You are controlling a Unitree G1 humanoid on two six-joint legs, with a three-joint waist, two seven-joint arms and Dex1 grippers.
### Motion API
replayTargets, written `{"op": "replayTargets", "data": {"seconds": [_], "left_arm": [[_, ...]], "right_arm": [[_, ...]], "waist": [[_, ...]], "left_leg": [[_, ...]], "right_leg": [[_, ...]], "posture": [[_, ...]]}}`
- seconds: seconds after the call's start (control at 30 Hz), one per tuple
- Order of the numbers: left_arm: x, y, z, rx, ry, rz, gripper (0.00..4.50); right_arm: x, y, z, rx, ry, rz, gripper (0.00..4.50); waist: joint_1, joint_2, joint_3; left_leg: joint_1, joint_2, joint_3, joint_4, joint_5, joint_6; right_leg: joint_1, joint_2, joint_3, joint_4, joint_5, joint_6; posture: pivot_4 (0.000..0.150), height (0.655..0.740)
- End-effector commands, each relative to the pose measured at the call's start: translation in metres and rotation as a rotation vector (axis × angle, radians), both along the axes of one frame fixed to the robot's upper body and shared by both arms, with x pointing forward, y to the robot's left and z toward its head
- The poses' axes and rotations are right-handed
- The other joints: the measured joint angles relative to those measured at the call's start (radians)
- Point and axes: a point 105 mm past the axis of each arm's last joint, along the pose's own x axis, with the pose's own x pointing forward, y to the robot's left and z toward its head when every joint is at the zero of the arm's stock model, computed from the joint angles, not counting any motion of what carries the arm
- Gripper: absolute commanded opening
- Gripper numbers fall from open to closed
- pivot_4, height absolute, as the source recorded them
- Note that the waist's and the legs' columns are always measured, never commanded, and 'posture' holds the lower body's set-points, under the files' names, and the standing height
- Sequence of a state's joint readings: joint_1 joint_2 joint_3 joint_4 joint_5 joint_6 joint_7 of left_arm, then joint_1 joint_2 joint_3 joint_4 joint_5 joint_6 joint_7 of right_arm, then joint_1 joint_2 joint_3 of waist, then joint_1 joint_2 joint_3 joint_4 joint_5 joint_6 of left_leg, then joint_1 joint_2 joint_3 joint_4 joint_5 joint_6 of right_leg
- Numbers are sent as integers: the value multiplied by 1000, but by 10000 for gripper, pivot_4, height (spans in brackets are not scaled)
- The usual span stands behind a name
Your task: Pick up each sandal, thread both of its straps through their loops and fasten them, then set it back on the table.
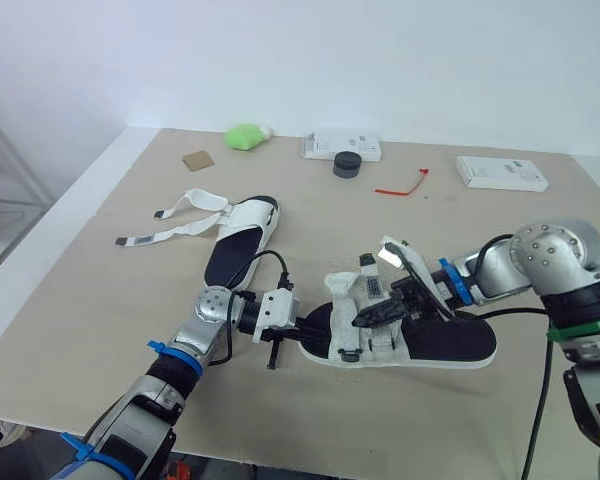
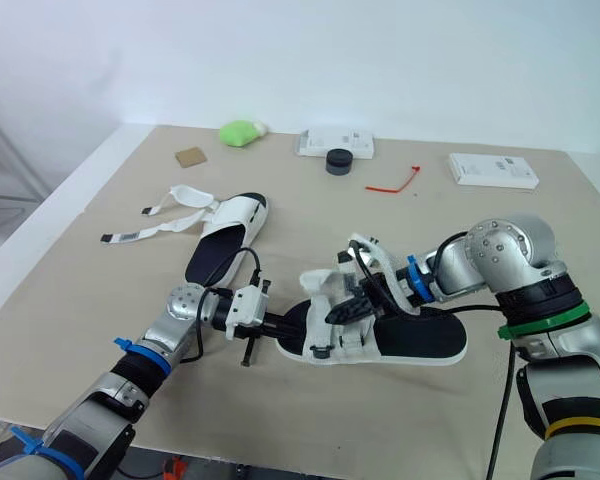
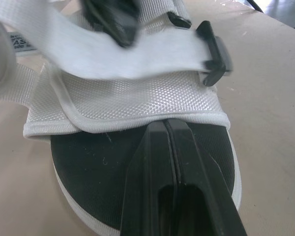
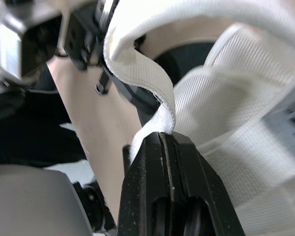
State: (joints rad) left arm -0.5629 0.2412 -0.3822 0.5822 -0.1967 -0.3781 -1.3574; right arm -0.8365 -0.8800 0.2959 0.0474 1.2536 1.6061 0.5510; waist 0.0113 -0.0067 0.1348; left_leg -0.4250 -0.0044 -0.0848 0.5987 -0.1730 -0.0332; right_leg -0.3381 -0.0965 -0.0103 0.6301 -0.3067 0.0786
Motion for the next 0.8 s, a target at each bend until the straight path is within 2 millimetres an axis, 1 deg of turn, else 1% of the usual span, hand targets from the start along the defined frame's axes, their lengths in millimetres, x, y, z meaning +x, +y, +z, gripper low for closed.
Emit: {"op": "replayTargets", "data": {"seconds": [0.03, 0.17, 0.3, 0.47, 0.57, 0.63, 0.67, 0.8], "left_arm": [[-30, 24, -82, 288, 256, 17, 0], [-30, 24, -82, 290, 253, 15, 0], [-29, 24, -82, 290, 252, 14, 0], [-30, 25, -82, 293, 253, 11, 0], [-30, 26, -82, 295, 252, 9, 0], [-30, 26, -82, 296, 252, 6, 0], [-30, 26, -82, 297, 252, 5, 0], [-31, 26, -82, 299, 252, 3, 0]], "right_arm": [[-13, 1, 1, -44, -64, 67, 637], [-18, 1, -2, -64, -113, 98, 637], [-36, 11, 5, 21, -214, 209, 637], [-54, 11, -1, 30, -277, 312, 637], [-59, 11, -8, -3, -324, 371, 637], [-56, 6, -23, -96, -375, 404, 637], [-53, 6, -25, -118, -408, 412, 637], [-46, 10, -16, -83, -462, 434, 637]], "waist": [[0, 0, 0], [1, -1, 0], [1, -2, -1], [2, -4, 0], [2, -5, 0], [2, -5, -1], [2, -6, -2], [2, -10, -6]], "left_leg": [[0, 0, 0, 0, 0, 0], [0, 0, 0, 0, 0, 0], [0, 0, 0, 0, 0, -1], [0, 0, 1, 0, -1, -1], [0, -1, 1, 0, -2, -3], [0, -1, 1, 0, -2, -3], [0, -1, 1, 0, -2, -4], [1, 0, 1, 0, -3, -6]], "right_leg": [[0, 0, 0, 0, 0, 0], [0, 0, 0, 0, -1, 1], [1, 0, -2, 0, -2, 1], [1, 0, -2, 0, -2, 1], [1, 0, -3, 0, -3, 3], [1, 0, -3, 0, -2, 5], [1, 0, -3, 0, -3, 5], [2, 0, -3, 0, -5, 3]], "posture": [[1500, 7400], [1500, 7400], [1500, 7400], [1500, 7400], [1500, 7400], [1500, 7400], [1500, 7400], [1500, 7400]]}}
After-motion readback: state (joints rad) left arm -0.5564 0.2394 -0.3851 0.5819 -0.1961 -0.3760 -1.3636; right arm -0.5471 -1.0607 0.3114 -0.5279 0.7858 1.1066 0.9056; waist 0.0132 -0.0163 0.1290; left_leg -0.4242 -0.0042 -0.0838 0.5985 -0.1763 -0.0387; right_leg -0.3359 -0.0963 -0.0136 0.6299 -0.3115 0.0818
